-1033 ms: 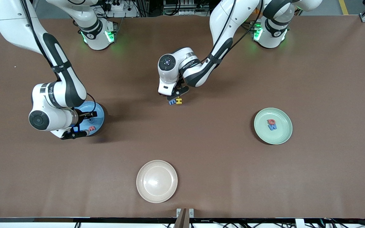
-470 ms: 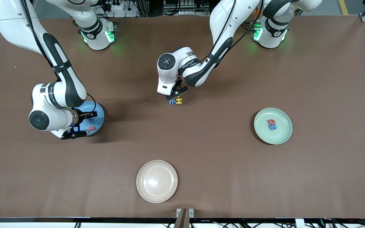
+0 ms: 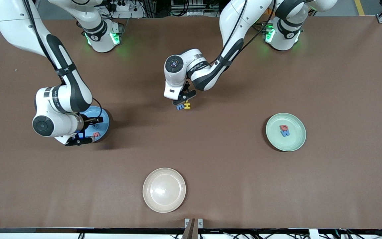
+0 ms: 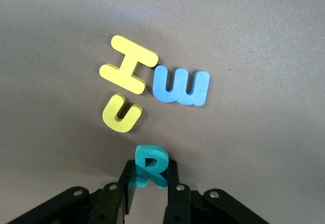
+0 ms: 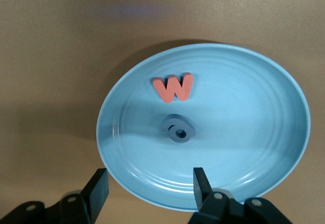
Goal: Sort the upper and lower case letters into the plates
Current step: 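Lower the left gripper and grasp the teal R, then carry the R to the green plate while the right gripper reaches letters, then release the R on the green plate while the right gripper grasps the u, then carry the yellow u to the blue plate while the left gripper returns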
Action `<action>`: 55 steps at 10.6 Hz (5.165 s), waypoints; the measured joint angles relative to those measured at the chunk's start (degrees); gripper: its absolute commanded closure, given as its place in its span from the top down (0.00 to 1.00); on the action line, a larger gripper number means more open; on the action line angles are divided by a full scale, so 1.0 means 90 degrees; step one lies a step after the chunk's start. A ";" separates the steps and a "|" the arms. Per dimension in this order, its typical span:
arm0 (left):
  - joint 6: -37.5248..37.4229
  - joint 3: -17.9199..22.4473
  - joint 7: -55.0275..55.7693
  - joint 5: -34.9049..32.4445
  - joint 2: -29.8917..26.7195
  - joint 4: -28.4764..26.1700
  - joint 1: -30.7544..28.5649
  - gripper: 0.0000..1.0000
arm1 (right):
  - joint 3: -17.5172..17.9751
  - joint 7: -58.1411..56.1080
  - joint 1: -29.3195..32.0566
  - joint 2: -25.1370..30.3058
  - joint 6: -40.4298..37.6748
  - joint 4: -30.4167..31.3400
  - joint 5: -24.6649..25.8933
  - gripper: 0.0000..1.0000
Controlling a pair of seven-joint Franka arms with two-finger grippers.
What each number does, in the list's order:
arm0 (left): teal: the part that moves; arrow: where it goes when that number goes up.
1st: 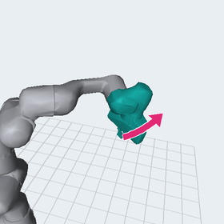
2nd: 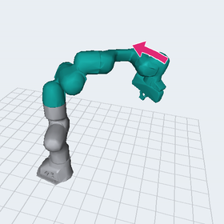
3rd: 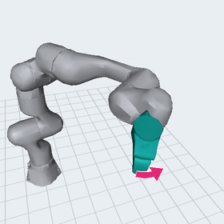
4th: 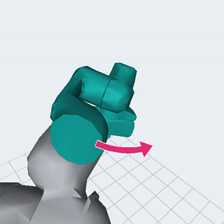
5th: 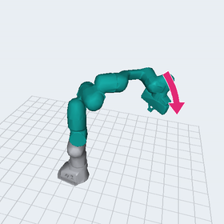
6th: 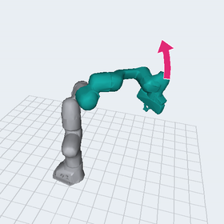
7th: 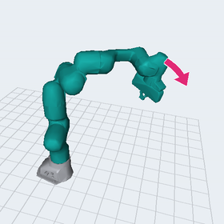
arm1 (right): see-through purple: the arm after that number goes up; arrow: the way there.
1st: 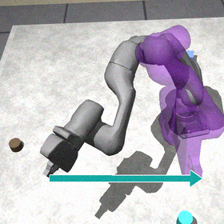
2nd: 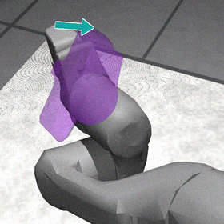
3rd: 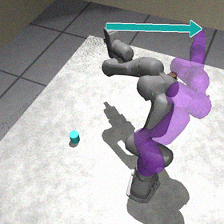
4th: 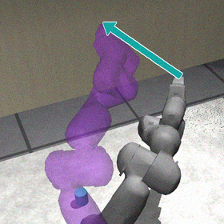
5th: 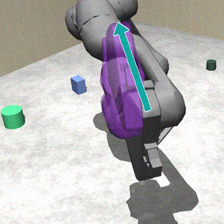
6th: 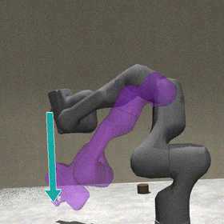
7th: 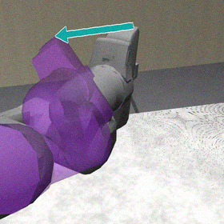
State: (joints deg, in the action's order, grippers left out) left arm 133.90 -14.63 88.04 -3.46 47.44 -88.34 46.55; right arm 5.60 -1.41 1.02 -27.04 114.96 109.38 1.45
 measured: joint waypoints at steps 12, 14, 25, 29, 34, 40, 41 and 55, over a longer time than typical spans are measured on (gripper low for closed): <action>-0.2198 0.0067 -0.1460 0.0011 -0.1282 0.0152 -0.1269 0.00 | 0.0133 0.2019 -0.1050 0.0061 -0.0097 -0.0069 -0.0672 0.76; -0.2968 0.0070 -0.2621 0.0097 -0.1524 0.0130 -0.2075 0.00 | 0.0171 0.3014 -0.1693 0.0159 -0.0118 -0.0155 -0.0728 0.76; -0.2836 0.0095 -0.7842 -0.0026 -0.1749 -0.0767 -0.6141 0.00 | 0.0148 0.5702 -0.4480 -0.0428 0.2024 -0.0265 -0.0747 0.74; -0.2530 0.0025 -0.7771 0.0051 -0.1659 -0.1106 -0.6144 1.00 | 0.0119 0.5772 -0.4604 -0.0633 0.2429 -0.0137 -0.0707 0.69; -0.2528 -0.0003 -0.7589 0.0076 -0.1637 -0.1107 -0.6105 1.00 | 0.0090 0.5844 -0.4849 -0.0712 0.2597 -0.0098 -0.0468 0.68; -0.2528 -0.0015 -0.7589 0.0076 -0.1637 -0.1107 -0.6096 1.00 | 0.0063 0.5884 -0.4977 -0.0870 0.2792 -0.0088 -0.0248 0.52; -0.2528 -0.0015 -0.7589 0.0076 -0.1637 -0.1107 -0.6096 1.00 | 0.0064 0.5885 -0.4979 -0.0869 0.2813 -0.0095 -0.0246 0.46; -0.2940 -0.0319 -0.5212 0.0087 -0.1751 -0.0639 -0.4788 1.00 | -0.0052 0.6090 -0.4646 -0.0844 0.1886 -0.0601 -0.0243 0.02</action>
State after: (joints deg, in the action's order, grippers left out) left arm 107.44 -17.50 41.13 -2.67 31.69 -94.10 3.45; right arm 5.13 53.40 -40.79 -34.63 131.93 103.97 -0.74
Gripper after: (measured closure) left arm 0.000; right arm 0.736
